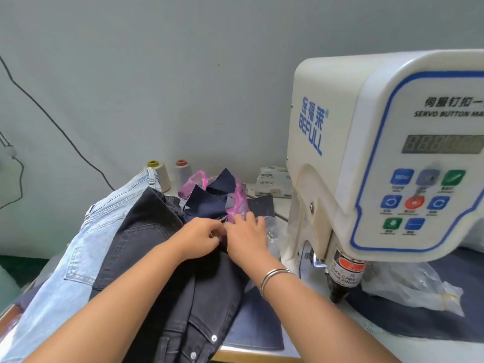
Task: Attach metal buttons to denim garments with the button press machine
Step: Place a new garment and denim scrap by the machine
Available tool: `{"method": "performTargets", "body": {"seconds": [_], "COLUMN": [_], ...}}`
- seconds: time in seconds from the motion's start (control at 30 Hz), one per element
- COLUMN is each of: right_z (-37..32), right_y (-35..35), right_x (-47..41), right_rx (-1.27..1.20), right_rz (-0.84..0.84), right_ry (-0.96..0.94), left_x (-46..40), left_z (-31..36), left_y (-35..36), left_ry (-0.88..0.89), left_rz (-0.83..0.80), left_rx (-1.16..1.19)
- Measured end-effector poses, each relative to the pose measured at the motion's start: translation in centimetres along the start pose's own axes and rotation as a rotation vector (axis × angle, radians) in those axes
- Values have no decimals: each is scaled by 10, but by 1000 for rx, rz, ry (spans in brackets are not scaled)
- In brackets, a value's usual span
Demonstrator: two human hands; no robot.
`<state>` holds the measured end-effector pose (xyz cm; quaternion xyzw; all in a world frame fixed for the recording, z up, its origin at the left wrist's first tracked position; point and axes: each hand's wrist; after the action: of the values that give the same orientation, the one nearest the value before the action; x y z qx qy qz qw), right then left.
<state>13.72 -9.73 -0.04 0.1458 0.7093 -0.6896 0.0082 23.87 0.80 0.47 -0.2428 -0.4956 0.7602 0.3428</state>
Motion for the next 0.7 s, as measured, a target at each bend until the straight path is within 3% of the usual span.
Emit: {"method": "performTargets", "body": {"seconds": [0.1, 0.2, 0.37, 0.53, 0.7], "right_z": [2, -1, 3, 6, 11], "right_y": [8, 17, 19, 19, 19], "right_x": [6, 15, 21, 22, 23], "right_rx": [48, 8, -31, -64, -62], "right_rz": [58, 139, 171, 190, 198], "right_ry": [86, 148, 173, 166, 143], "left_x": [-13, -26, -36, -37, -37], "left_z": [1, 9, 12, 11, 13], "left_y": [-2, 2, 1, -2, 0], "left_ry": [-184, -206, -193, -246, -232], "left_rz": [26, 22, -16, 187, 271], "left_rx": [-85, -279, -310, -127, -255]}}
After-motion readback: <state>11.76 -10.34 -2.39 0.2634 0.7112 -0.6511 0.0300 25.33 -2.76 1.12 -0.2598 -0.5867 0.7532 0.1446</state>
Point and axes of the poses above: each hand's wrist, its own x-axis away from the middle knuckle, its own y-axis out of the palm, z = x × y, and after that the axes turned 8 degrees about -y, right-handed
